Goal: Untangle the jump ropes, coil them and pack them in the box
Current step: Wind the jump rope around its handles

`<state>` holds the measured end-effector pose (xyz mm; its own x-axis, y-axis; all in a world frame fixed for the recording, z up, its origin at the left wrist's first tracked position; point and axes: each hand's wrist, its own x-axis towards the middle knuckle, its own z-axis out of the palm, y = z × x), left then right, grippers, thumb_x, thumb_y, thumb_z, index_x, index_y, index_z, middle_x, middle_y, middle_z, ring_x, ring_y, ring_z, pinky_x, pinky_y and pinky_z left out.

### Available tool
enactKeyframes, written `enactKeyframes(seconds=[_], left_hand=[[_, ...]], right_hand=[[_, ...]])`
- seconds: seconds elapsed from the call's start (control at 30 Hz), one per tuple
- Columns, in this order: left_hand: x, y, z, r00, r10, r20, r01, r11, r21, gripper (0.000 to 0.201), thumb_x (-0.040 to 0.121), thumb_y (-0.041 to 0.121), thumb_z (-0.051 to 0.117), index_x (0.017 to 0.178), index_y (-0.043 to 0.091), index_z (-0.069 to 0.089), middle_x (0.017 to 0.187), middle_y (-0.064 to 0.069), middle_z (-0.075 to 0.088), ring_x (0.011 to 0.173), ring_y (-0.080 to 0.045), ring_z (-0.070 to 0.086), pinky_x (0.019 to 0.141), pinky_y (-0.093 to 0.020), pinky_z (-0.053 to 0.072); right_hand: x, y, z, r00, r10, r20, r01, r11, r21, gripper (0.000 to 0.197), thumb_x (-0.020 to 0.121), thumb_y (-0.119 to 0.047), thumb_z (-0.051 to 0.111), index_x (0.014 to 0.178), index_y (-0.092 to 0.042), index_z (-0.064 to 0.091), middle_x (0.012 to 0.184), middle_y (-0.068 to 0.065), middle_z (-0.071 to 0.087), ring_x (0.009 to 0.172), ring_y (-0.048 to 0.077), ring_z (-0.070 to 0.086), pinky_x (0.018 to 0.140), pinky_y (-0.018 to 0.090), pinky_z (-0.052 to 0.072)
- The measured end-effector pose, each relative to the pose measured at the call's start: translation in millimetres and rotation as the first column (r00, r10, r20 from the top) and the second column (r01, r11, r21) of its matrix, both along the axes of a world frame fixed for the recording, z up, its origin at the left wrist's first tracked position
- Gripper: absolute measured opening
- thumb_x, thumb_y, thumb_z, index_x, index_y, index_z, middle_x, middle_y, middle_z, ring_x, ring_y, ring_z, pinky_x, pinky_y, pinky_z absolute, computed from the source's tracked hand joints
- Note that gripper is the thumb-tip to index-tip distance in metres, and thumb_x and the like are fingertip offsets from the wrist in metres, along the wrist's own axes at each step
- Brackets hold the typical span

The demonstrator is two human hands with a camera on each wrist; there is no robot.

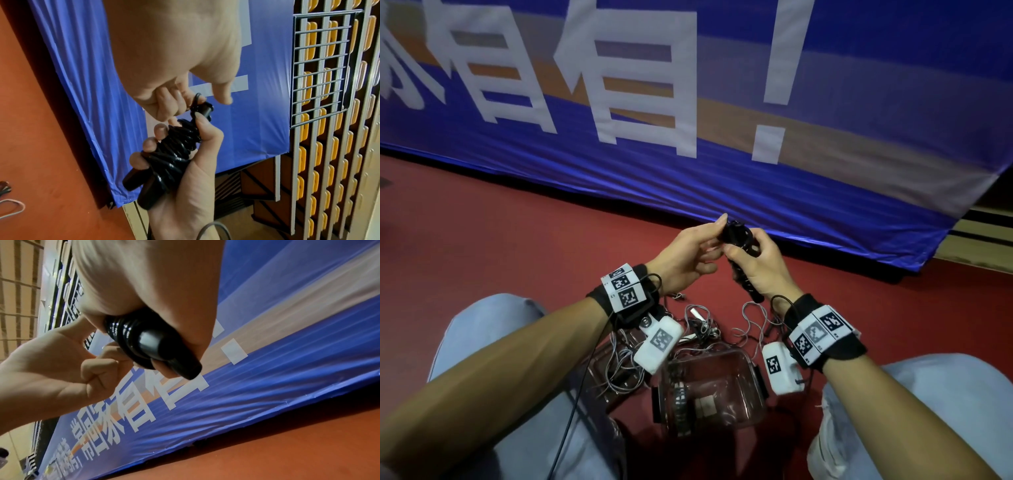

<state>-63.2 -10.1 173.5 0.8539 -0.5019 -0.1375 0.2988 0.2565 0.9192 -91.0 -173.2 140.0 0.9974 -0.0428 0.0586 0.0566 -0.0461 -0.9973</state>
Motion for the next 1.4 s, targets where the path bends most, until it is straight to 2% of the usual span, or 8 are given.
enactKeyframes(seconds=[0.23, 0.5, 0.67, 0.8, 0.9, 1.1, 1.23, 1.4], left_hand=[[7, 3, 13, 0.992, -0.127, 0.01, 0.125, 0.983, 0.136, 0.029, 0.093, 0.039, 0.063, 0.085, 0.011, 0.062, 0.067, 0.001, 0.037, 0.053, -0.005, 0.026, 0.048, -0.022, 0.013], [25, 2, -11, 0.981, 0.117, 0.153, -0.158, 0.945, 0.285, 0.037, 0.091, 0.029, 0.074, 0.066, 0.014, 0.051, 0.058, -0.001, 0.038, 0.047, -0.009, 0.028, 0.042, -0.021, 0.026], [28, 4, -32, 0.959, 0.23, 0.169, -0.282, 0.856, 0.434, 0.037, 0.09, 0.041, 0.073, 0.081, 0.007, 0.063, 0.054, 0.001, 0.047, 0.044, -0.01, 0.035, 0.041, -0.022, 0.03], [31, 18, -49, 0.976, 0.216, -0.024, -0.193, 0.914, 0.357, 0.041, 0.101, 0.04, 0.057, 0.071, 0.013, 0.052, 0.057, 0.004, 0.048, 0.048, -0.009, 0.036, 0.041, -0.021, 0.027], [36, 39, -75, 0.947, 0.293, -0.131, -0.218, 0.886, 0.409, 0.028, 0.107, 0.029, 0.045, 0.097, 0.006, 0.057, 0.068, -0.003, 0.053, 0.049, -0.011, 0.042, 0.04, -0.021, 0.03], [27, 71, -158, 0.994, 0.07, -0.079, 0.025, 0.564, 0.825, 0.027, 0.101, 0.011, 0.04, 0.093, -0.001, 0.063, 0.073, -0.012, 0.062, 0.042, -0.016, 0.053, 0.035, -0.02, 0.036], [23, 78, -207, 0.984, -0.149, -0.101, 0.147, 0.34, 0.929, 0.027, 0.101, 0.011, 0.041, 0.095, -0.001, 0.064, 0.089, -0.022, 0.065, 0.078, -0.033, 0.066, 0.056, -0.028, 0.048], [10, 94, -268, 0.969, -0.227, -0.095, 0.109, 0.048, 0.993, 0.033, 0.1, 0.024, 0.049, 0.111, -0.001, 0.069, 0.112, -0.022, 0.069, 0.106, -0.034, 0.066, 0.084, -0.037, 0.05]], right_hand=[[-4, -5, 3, 0.972, 0.219, -0.085, -0.21, 0.972, 0.107, 0.058, 0.076, -0.042, 0.08, 0.122, -0.017, 0.057, 0.073, 0.006, 0.066, 0.055, 0.024, 0.059, 0.05, 0.031, 0.047], [3, 3, -10, 0.994, -0.104, -0.039, 0.091, 0.963, -0.253, 0.052, 0.078, -0.056, 0.078, 0.109, -0.023, 0.053, 0.09, 0.009, 0.075, 0.056, 0.012, 0.06, 0.05, 0.032, 0.047], [-3, 13, -25, 0.988, 0.007, -0.153, -0.075, 0.891, -0.447, 0.077, 0.072, -0.067, 0.081, 0.124, -0.027, 0.038, 0.107, -0.009, 0.062, 0.079, 0.014, 0.068, 0.062, 0.028, 0.053], [4, 20, -64, 0.963, 0.001, -0.271, -0.133, 0.872, -0.472, 0.062, 0.086, -0.048, 0.078, 0.128, -0.02, 0.042, 0.112, -0.001, 0.066, 0.086, 0.013, 0.069, 0.062, 0.024, 0.05], [7, 18, -96, 0.927, 0.096, -0.363, -0.229, 0.911, -0.342, 0.053, 0.087, -0.046, 0.078, 0.125, -0.017, 0.056, 0.116, -0.001, 0.068, 0.096, 0.009, 0.067, 0.07, 0.016, 0.05], [12, 19, -181, 0.777, 0.098, -0.622, -0.15, 0.988, -0.032, 0.047, 0.084, -0.031, 0.084, 0.123, -0.013, 0.063, 0.111, 0.008, 0.075, 0.1, 0.023, 0.074, 0.091, 0.045, 0.059], [-8, 28, -227, 0.618, 0.152, -0.771, -0.148, 0.986, 0.076, 0.039, 0.085, -0.018, 0.083, 0.115, -0.007, 0.059, 0.117, 0.026, 0.069, 0.094, 0.023, 0.071, 0.069, 0.027, 0.061], [-12, 18, -351, 0.44, 0.084, -0.894, -0.449, 0.883, -0.138, 0.112, 0.04, -0.072, 0.094, 0.137, -0.029, 0.057, 0.146, 0.003, 0.055, 0.132, 0.024, 0.054, 0.11, 0.047, 0.048]])
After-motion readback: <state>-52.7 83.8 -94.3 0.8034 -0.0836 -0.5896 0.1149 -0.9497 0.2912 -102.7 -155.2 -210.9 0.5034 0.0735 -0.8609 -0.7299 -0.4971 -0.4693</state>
